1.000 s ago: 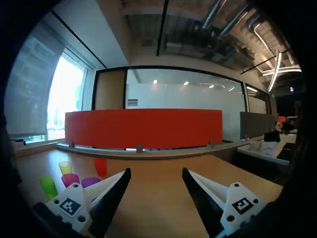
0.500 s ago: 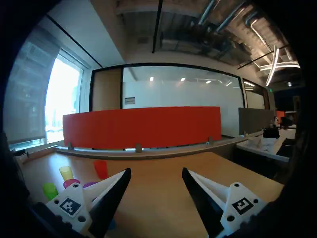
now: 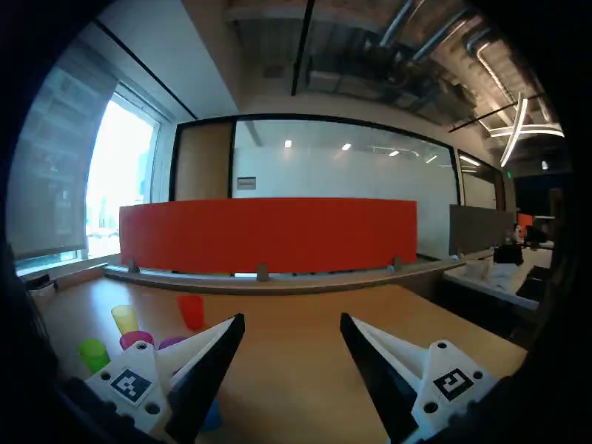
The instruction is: Pour water
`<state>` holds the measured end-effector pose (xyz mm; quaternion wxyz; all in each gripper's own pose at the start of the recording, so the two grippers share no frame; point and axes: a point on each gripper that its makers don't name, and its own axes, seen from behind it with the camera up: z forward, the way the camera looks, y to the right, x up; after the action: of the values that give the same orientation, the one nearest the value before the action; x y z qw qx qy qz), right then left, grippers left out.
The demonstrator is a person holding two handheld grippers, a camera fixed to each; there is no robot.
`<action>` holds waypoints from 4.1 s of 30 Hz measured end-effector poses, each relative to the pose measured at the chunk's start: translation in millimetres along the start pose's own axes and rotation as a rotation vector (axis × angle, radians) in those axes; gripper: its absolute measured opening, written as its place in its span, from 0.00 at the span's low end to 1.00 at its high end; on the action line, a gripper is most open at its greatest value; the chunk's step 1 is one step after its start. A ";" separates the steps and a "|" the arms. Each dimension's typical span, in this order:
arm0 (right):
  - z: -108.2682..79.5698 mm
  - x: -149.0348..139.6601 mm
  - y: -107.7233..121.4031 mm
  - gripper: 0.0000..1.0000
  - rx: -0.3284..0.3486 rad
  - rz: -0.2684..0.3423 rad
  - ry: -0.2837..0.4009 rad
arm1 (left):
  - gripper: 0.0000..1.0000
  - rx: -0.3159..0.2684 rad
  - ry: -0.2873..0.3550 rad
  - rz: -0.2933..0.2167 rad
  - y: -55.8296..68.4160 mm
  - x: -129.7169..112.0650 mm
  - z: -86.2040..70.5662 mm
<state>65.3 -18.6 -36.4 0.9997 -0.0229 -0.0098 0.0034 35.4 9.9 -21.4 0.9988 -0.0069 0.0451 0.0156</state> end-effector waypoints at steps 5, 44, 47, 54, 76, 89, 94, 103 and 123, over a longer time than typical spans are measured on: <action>0.7 -2.1 1.3 1.00 -0.003 -0.003 -0.003 | 0.88 0.004 -0.004 -0.005 -1.9 -7.5 4.6; -9.0 -3.4 14.5 1.00 -0.024 0.003 -0.006 | 0.88 0.003 -0.086 -0.033 -6.3 -35.9 15.8; -10.0 -2.6 14.4 1.00 -0.023 0.004 -0.002 | 0.88 0.006 -0.086 -0.033 -7.0 -35.8 16.2; -13.0 0.9 14.4 1.00 -0.023 0.000 0.001 | 0.88 0.003 -0.087 -0.033 -6.5 -36.7 17.4; -12.1 9.9 15.8 1.00 -0.016 -0.014 0.045 | 0.89 0.002 -0.090 -0.032 -6.6 -38.1 17.7; 5.7 -0.7 9.4 1.00 0.016 -0.002 0.094 | 0.89 0.002 -0.090 -0.032 -5.9 -38.0 17.6; 12.6 -4.7 3.7 1.00 0.032 -0.009 0.115 | 0.89 0.002 -0.090 -0.032 -6.0 -38.0 17.6; 24.1 -17.8 -0.5 1.00 0.058 0.006 0.119 | 0.89 0.002 -0.090 -0.032 -5.7 -37.8 17.9; 35.5 -54.9 20.0 1.00 0.031 0.008 0.062 | 0.89 0.002 -0.090 -0.032 -6.0 -38.0 17.7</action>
<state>9.6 2.6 -2.9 0.9997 -0.0075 0.0212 0.0070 -0.6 3.0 -0.3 1.0000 -0.0061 0.0001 0.0001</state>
